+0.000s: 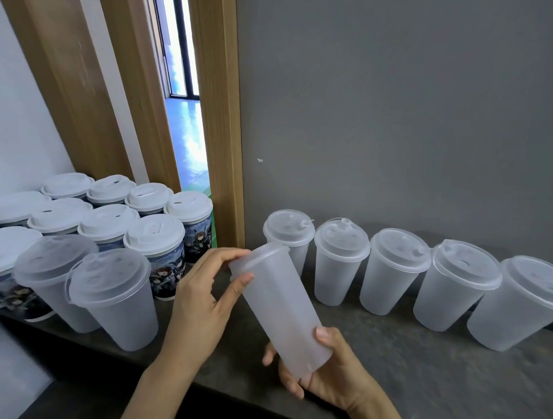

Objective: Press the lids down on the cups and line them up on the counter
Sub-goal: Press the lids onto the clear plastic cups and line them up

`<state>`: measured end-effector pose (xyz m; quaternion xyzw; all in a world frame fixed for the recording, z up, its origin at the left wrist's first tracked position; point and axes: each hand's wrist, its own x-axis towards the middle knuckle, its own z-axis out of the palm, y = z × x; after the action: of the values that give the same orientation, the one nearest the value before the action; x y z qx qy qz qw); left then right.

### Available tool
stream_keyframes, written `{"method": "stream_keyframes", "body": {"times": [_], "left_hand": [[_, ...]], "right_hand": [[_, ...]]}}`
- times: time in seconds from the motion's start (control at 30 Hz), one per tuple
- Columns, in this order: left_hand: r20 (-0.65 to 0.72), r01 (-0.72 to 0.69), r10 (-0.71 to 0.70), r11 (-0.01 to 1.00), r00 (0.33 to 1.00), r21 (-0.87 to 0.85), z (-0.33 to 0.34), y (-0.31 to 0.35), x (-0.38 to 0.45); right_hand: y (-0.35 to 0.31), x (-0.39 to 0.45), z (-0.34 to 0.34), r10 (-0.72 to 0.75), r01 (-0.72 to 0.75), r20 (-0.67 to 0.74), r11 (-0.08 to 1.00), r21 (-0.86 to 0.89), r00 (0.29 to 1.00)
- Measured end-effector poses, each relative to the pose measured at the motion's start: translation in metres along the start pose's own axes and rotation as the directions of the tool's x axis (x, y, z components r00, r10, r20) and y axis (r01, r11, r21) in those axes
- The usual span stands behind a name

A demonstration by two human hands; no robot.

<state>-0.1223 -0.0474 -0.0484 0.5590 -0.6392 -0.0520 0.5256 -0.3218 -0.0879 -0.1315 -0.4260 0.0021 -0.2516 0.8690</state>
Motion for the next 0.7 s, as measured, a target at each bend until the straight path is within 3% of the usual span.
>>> {"method": "stream_keyframes", "body": {"times": [0.17, 0.37, 0.7], "left_hand": [[-0.068, -0.048, 0.057, 0.991, 0.996, 0.126, 0.0, -0.003, -0.001], [-0.115, 0.031, -0.005, 0.973, 0.993, 0.228, 0.001, -0.004, -0.001], [-0.039, 0.207, -0.209, 0.977, 0.977, -0.044, -0.001, -0.02, -0.008]], "right_hand": [[0.001, 0.002, 0.001, 0.085, -0.085, 0.007, 0.996, 0.002, 0.996], [0.0, 0.001, -0.001, 0.037, -0.038, -0.116, 0.999, -0.004, 0.993], [-0.005, 0.005, 0.005, 0.043, -0.041, -0.098, 0.999, 0.025, 0.994]]}}
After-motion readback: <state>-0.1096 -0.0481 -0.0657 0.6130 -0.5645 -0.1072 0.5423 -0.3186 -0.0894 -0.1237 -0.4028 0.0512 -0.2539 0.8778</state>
